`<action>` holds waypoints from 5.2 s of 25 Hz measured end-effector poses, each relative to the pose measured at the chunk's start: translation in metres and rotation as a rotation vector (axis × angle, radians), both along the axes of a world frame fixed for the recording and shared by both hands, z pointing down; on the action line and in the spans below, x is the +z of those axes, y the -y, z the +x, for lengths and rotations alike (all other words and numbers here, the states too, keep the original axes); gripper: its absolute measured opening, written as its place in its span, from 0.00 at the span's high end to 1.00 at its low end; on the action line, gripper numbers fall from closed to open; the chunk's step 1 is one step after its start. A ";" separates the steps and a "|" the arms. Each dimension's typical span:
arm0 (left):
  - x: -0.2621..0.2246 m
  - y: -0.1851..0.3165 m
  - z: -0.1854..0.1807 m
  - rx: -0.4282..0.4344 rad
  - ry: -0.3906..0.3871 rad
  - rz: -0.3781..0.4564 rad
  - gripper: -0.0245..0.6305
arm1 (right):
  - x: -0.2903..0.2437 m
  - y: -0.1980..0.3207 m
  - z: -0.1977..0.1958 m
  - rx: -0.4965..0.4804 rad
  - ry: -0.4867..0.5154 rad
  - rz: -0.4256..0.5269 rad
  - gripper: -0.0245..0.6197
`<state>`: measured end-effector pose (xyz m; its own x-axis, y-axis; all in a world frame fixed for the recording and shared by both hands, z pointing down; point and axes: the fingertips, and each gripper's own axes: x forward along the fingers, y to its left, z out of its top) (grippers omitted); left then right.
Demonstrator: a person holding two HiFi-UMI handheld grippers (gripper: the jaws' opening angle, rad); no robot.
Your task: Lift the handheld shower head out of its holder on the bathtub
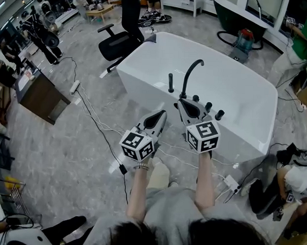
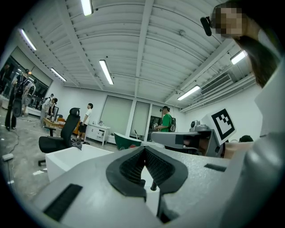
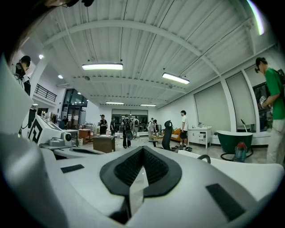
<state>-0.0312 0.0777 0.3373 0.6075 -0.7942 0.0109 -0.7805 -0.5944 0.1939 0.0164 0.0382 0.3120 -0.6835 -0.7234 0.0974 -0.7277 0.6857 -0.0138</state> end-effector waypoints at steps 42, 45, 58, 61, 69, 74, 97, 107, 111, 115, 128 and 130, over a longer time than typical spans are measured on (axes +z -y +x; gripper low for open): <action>0.112 0.243 -0.018 0.059 -0.048 -0.218 0.96 | 0.141 0.229 -0.017 0.124 -0.078 -0.228 0.96; 0.119 0.254 -0.017 0.049 -0.048 -0.231 0.96 | 0.151 0.239 -0.018 0.111 -0.082 -0.246 0.96; 0.155 0.283 -0.015 0.026 -0.063 -0.276 0.96 | 0.197 0.273 -0.025 0.104 -0.093 -0.297 0.96; 0.174 0.290 -0.019 0.034 -0.057 -0.295 0.96 | 0.216 0.282 -0.031 0.124 -0.096 -0.309 0.96; 0.220 0.307 -0.030 0.061 -0.058 -0.321 0.96 | 0.267 0.303 -0.042 0.144 -0.095 -0.342 0.96; 0.243 0.315 -0.035 0.080 -0.056 -0.324 0.96 | 0.288 0.314 -0.048 0.175 -0.101 -0.340 0.96; 0.310 0.342 -0.059 0.046 -0.070 -0.303 0.96 | 0.371 0.358 -0.065 0.287 -0.060 -0.386 0.68; 0.327 0.348 -0.069 0.039 -0.054 -0.303 0.96 | 0.400 0.377 -0.067 0.300 -0.082 -0.391 0.68; 0.329 0.345 -0.068 0.040 -0.053 -0.318 0.96 | 0.400 0.378 -0.068 0.284 -0.132 -0.380 0.74; 0.332 0.344 -0.066 0.044 -0.054 -0.335 0.96 | 0.399 0.377 -0.068 0.295 -0.162 -0.380 0.75; 0.310 0.349 -0.060 0.056 -0.067 -0.351 0.96 | 0.370 0.375 -0.070 0.301 -0.171 -0.377 0.75; 0.302 0.349 -0.062 0.053 -0.068 -0.350 0.96 | 0.362 0.373 -0.072 0.295 -0.179 -0.374 0.75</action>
